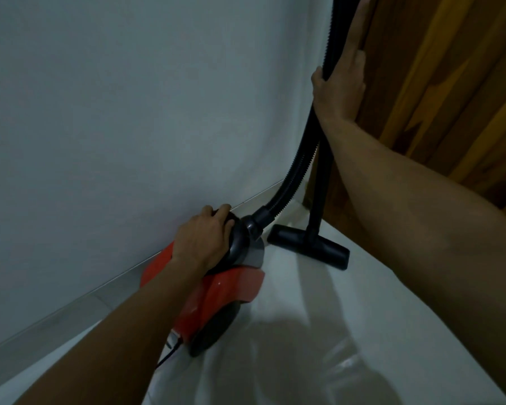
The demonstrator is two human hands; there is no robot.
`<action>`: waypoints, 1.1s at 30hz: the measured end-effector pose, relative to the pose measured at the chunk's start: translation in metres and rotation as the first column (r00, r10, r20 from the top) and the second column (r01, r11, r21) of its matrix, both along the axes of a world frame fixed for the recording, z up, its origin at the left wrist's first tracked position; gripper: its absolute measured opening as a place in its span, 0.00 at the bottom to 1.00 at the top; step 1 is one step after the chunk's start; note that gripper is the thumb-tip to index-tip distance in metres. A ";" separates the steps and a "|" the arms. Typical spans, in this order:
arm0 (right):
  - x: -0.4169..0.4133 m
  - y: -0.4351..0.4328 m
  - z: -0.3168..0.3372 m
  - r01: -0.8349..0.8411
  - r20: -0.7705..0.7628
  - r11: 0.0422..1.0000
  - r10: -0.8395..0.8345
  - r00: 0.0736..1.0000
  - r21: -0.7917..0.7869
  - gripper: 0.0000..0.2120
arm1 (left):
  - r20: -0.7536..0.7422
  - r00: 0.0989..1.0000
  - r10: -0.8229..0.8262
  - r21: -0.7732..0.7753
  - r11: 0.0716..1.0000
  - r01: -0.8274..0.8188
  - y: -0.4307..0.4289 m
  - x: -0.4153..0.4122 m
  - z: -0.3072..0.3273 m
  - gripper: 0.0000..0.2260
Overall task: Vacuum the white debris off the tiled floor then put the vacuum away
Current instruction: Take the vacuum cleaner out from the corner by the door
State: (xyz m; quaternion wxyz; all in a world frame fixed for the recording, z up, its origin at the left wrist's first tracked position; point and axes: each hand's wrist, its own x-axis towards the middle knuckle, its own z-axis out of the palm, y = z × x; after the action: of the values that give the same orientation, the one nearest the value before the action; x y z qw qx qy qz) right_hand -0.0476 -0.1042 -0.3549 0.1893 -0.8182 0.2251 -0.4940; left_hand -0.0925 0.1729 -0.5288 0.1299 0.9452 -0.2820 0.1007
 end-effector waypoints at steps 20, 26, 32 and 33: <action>-0.015 0.013 0.006 -0.002 0.030 0.999 0.001 1.000 0.040 0.36 | -0.209 0.973 -0.094 -0.046 0.995 0.087 0.024 0.015 0.004 0.17; -0.027 0.021 0.013 0.008 0.076 0.999 -0.010 0.997 0.031 0.41 | -0.171 0.975 -0.144 -0.051 0.989 0.137 0.030 0.027 0.002 0.19; -0.030 0.032 0.035 -0.002 0.106 1.000 0.003 0.994 -0.017 0.42 | -0.145 0.972 -0.184 -0.063 0.982 0.176 0.033 0.032 0.024 0.18; -0.031 0.036 0.043 0.008 0.097 1.000 -0.005 0.995 -0.023 0.41 | -0.150 0.970 -0.191 -0.070 0.981 0.183 0.034 0.029 0.032 0.18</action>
State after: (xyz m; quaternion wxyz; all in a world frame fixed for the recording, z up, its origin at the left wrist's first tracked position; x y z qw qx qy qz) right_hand -0.0790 -0.0684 -0.3120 0.1886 -0.7947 0.2124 -0.5364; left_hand -0.0640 0.2072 -0.4966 0.1866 0.9155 -0.3559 0.0214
